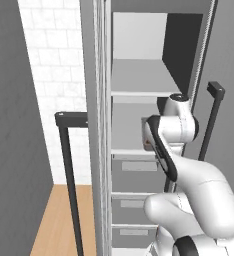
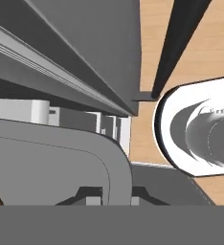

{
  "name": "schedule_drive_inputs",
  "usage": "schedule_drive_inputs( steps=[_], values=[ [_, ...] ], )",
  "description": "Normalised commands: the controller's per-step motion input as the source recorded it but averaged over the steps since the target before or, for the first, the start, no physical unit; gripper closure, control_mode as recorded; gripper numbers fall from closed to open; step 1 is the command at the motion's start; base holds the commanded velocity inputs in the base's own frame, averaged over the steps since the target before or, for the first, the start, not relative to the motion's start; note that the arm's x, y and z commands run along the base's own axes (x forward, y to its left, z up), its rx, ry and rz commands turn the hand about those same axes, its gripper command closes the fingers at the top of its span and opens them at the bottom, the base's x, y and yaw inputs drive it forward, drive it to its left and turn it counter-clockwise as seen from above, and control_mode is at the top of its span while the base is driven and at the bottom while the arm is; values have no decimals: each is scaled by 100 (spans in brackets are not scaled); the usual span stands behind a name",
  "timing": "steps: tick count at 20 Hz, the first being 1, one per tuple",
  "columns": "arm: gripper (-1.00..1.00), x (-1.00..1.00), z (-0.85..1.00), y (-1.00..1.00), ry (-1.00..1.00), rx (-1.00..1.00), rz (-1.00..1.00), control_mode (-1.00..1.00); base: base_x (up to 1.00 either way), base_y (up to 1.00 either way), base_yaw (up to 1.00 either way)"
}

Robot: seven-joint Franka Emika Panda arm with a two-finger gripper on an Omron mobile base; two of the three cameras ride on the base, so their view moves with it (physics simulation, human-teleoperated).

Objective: Take the meat container that has the chicken drumstick and place it on the second highest rack of the freezer. Then take the vegetable container that has the carrot and sweet potato and place it on the highest rack of the freezer.

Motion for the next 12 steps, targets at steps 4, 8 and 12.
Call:
schedule_drive_inputs(
  steps=[4, 8, 12],
  values=[
    [100, 10, -39, 0, -2, 0, 0, -100, 0, 0, 0],
    [100, 37, -11, 0, 0, 0, 0, -100, 0, 0, 0],
    [100, 51, -5, 0, 0, 0, -2, -100, 0, 0, 0]
  ],
)
